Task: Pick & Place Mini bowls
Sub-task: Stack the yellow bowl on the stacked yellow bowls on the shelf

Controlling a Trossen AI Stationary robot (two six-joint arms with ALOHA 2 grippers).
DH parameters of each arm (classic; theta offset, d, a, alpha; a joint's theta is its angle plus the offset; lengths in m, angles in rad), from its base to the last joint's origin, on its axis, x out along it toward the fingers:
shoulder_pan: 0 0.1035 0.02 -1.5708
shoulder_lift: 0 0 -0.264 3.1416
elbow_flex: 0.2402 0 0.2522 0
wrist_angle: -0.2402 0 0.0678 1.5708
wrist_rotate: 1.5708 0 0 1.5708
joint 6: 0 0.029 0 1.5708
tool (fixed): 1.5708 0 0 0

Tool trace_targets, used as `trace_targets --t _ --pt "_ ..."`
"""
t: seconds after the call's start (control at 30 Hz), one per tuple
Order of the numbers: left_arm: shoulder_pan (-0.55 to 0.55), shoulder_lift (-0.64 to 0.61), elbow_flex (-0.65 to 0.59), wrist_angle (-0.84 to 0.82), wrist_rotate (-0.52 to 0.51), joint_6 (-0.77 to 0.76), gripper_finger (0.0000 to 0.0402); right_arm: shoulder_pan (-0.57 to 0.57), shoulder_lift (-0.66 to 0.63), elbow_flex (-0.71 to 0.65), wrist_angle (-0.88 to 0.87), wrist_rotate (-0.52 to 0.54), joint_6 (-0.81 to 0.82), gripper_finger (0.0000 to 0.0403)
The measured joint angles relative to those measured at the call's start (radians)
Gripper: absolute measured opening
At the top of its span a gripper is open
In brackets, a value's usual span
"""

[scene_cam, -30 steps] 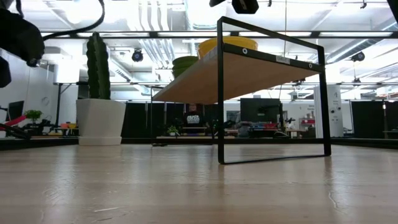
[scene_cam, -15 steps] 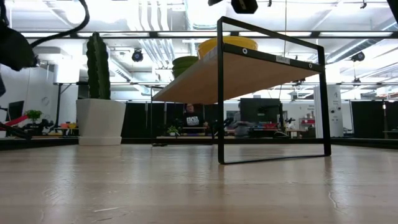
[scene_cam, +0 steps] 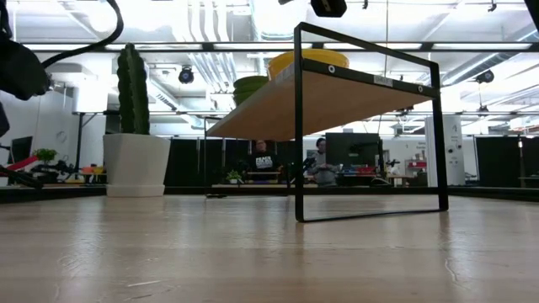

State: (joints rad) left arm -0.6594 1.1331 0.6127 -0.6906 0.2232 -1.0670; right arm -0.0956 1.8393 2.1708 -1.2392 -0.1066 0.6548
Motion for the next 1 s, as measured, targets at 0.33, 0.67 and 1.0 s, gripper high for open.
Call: trace_targets --t 0.33,0.67,1.0 --pt "0.0 0.084 -0.041 0.006 0.026 0.025 0.0129 0.004 0.001 0.0 0.004 0.002 -0.004 0.0009" --pt "0.0 0.06 -0.043 0.04 0.04 0.019 0.003 0.014 0.001 0.0 0.021 0.003 -0.009 0.0009" --pt "0.013 -0.024 -0.001 0.047 0.094 -0.007 0.0002 0.082 0.001 0.0 0.143 -0.001 -0.204 0.0008"
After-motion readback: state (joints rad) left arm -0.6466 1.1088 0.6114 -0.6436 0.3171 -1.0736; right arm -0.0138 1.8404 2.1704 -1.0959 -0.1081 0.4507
